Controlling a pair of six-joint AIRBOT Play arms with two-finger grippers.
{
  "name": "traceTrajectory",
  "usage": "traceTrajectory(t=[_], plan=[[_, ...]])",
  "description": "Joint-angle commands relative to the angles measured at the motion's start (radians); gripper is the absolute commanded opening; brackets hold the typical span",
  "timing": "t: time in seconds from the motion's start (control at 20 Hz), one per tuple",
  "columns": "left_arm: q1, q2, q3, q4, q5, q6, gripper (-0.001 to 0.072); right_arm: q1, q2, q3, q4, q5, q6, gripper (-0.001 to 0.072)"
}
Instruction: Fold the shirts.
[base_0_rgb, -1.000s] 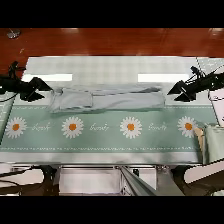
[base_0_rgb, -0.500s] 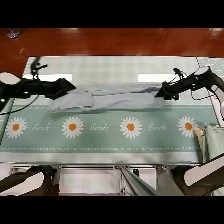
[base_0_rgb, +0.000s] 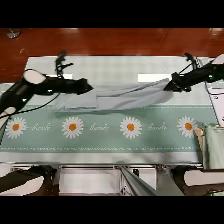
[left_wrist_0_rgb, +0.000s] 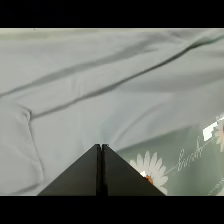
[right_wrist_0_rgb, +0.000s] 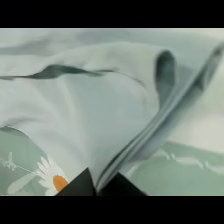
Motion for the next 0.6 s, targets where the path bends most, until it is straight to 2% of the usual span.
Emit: traceTrajectory(t=[0.0, 0.2, 0.4, 0.55], plan=[[-0.185, -0.141, 0.134, 0.085, 0.097, -0.111, 0.0021, -0.006, 0.240, -0.128, -0.085, -0.013, 0.000, 0.0026], [-0.372, -0.418, 0.406, 0.086, 0.082, -0.186, 0.0021, -0.006, 0.423, -0.231, -0.079, -0.009, 0.023, 0.0027], [-0.510, -0.631, 0.637, 0.085, 0.003, -0.293, 0.0021, -0.006, 0.495, -0.240, -0.075, -0.011, 0.038, 0.0027], [-0.593, -0.711, 0.748, 0.081, -0.079, -0.298, 0.0021, 0.005, 0.500, -0.240, -0.039, -0.023, 0.034, 0.0027]])
